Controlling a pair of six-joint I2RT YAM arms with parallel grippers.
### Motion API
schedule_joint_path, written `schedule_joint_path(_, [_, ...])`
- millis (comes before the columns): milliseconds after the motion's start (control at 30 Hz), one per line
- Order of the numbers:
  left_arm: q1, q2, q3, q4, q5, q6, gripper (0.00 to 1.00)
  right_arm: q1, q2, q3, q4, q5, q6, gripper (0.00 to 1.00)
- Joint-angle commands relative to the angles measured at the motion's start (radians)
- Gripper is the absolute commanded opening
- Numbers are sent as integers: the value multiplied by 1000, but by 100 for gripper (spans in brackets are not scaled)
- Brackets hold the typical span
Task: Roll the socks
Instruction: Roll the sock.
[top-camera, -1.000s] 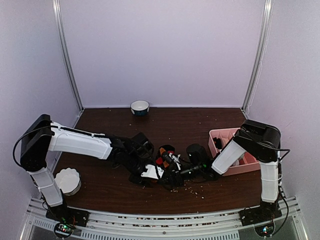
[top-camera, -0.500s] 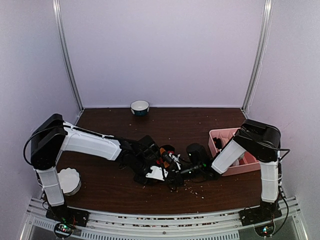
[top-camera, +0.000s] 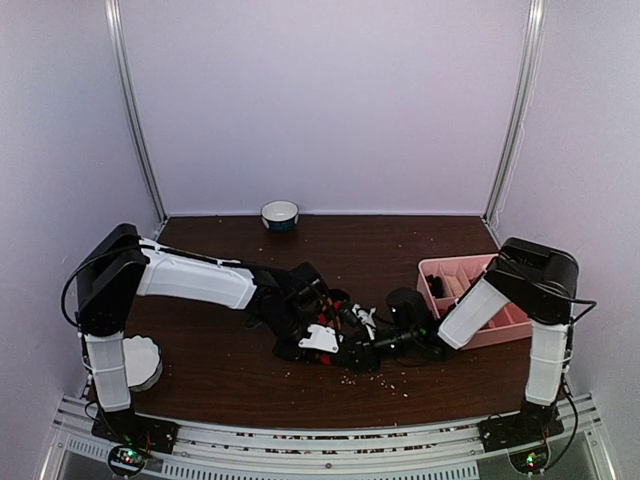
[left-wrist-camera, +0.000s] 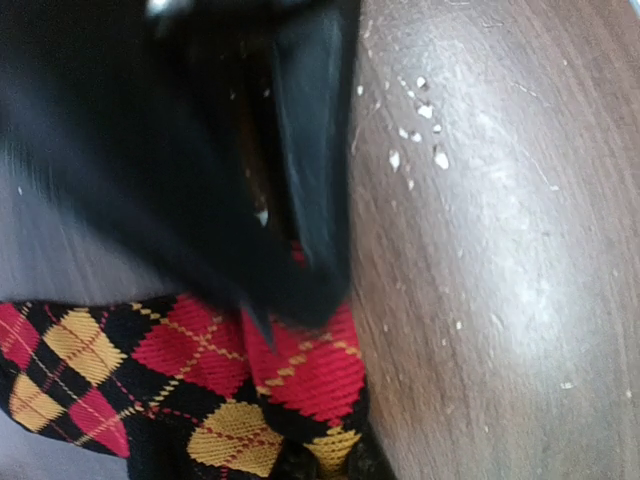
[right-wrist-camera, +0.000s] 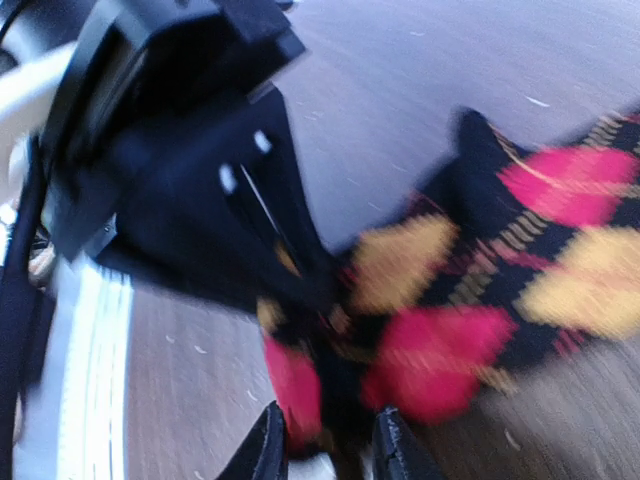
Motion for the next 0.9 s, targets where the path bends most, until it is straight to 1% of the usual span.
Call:
schedule_joint_path(0, [55,28,11,-158,84,-19,2,-21,-46,-103,-214,233,-109,30])
schedule_joint_path(167, [66,26,13,-224,124,-11,2,-20,-151,-203,-74,286,-118,30])
schedule_joint_path(267, [67,30,27,-255,147,-11,2,-8,-201,-276,76,323,-103,30])
schedule_joint_path(333, [67,39,40,-278,162,-15,2,7,-231,-315,142,359,-103,32])
schedule_joint_path(367, [67,43,45,-284,167,-15,2,21,-254,-335,165,388,-116,70])
schedule_joint_path(400, [67,47,51,-292,171,-16,2,41,-279,-352,173,436,-137,99])
schedule_joint_path(467, [71,62,75,-316,191,-20,2,83,-329,-376,161,526,-177,100])
schedule_joint_path(533, [87,89,119,-367,237,-30,2,122,-367,-389,150,579,-200,99])
schedule_joint_path(633, [127,152,210,-461,335,-44,2,176,-420,-366,55,685,-242,100])
schedule_joint_path(700, [155,203,277,-537,395,-41,2,177,-430,-357,46,703,-180,100])
schedule_joint_path(733, [167,231,309,-573,419,-40,2,174,-413,-365,96,716,-111,100])
schedule_joint_path(767, [178,259,340,-603,438,-42,3,162,-383,-378,196,684,-64,99])
schedule_joint_path(800, [189,278,363,-625,450,-42,3,142,-354,-390,243,627,-13,99])
schedule_joint_path(867, [197,308,392,-652,455,-50,3,79,-272,-388,408,465,56,99])
